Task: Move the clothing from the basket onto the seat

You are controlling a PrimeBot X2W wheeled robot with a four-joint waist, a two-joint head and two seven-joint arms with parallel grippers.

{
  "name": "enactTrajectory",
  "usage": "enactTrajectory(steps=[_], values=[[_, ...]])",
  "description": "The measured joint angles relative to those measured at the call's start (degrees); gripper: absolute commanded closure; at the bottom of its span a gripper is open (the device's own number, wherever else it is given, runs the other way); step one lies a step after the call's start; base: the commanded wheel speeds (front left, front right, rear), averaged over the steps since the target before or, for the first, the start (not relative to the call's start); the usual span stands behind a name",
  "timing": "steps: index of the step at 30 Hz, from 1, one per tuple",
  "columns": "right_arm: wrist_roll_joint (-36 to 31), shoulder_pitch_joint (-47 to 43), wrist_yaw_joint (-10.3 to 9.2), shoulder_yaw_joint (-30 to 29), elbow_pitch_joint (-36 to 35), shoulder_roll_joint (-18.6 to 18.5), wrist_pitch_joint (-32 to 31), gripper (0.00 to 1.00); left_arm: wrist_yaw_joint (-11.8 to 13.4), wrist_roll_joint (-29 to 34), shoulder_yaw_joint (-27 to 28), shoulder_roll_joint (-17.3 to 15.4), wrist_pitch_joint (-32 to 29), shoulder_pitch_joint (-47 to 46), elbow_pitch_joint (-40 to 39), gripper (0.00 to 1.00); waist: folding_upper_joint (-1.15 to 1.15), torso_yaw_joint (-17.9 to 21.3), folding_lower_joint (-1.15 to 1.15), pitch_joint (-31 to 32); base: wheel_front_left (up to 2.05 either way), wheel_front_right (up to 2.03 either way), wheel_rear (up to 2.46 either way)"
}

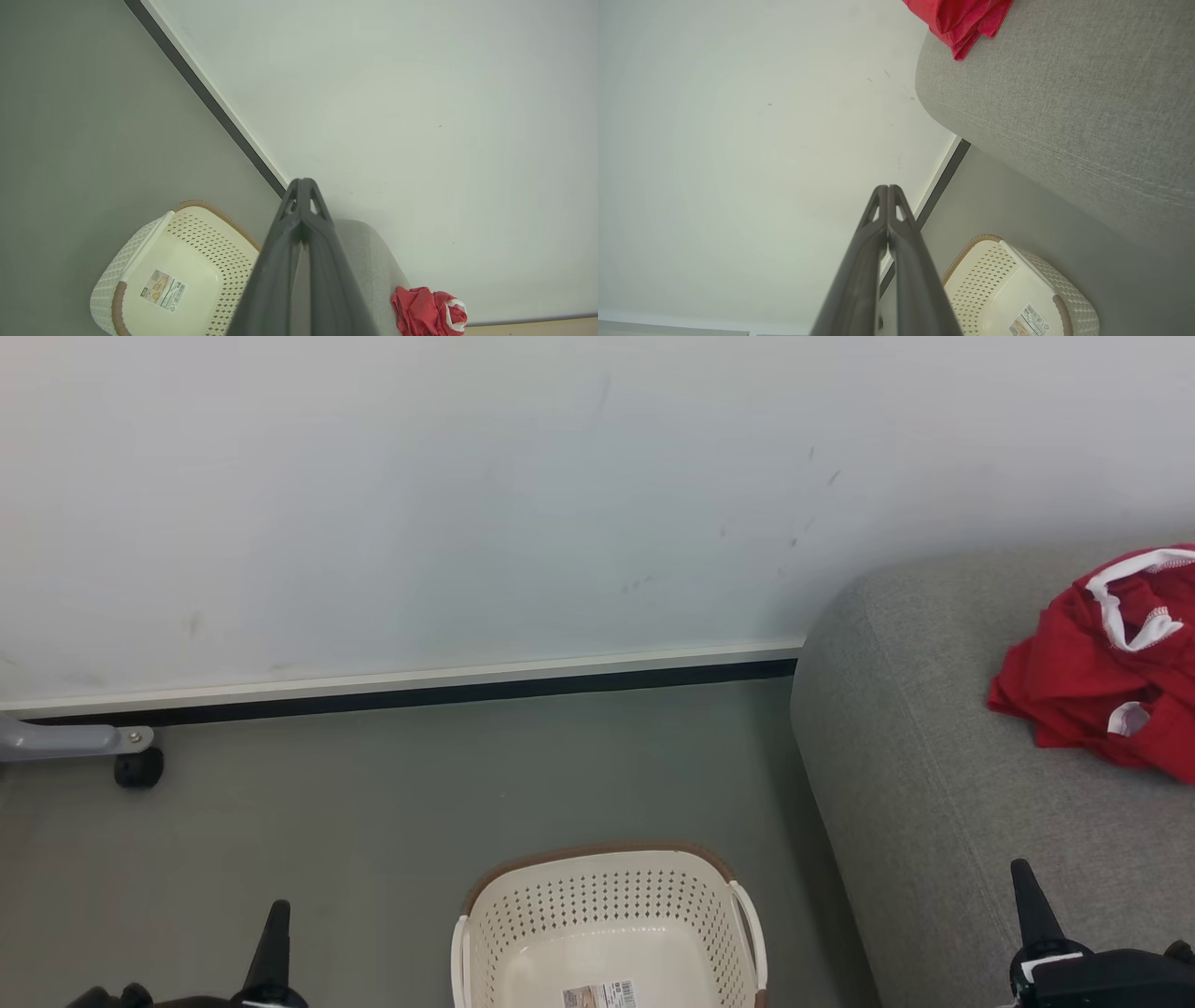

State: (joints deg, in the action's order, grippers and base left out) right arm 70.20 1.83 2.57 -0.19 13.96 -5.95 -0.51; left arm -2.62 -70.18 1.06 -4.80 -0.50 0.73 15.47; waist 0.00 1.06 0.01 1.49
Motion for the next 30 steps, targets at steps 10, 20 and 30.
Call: enactTrajectory(steps=[10,20,30], values=[[6.5,0.7,1.12,-2.2,1.1,1.1,-2.0,1.0,-1.5,-6.1,1.2,0.8,-2.0,-1.8,0.4,1.0,0.0,-0.3,-0.01,-0.5,0.0,0.0,0.0],[13.5,1.8,2.58,-4.7,2.0,2.2,-3.7,1.0,-3.0,-13.1,2.6,1.4,-3.8,-3.2,0.8,1.0,0.0,-0.7,-0.01,-1.0,0.0,0.0,0.0],[19.8,2.7,4.0,-6.9,3.0,3.1,-5.5,1.0,-4.0,-19.6,3.9,2.1,-5.5,-4.7,1.4,1.0,0.0,-1.0,-0.01,-1.5,0.0,0.0,0.0]])
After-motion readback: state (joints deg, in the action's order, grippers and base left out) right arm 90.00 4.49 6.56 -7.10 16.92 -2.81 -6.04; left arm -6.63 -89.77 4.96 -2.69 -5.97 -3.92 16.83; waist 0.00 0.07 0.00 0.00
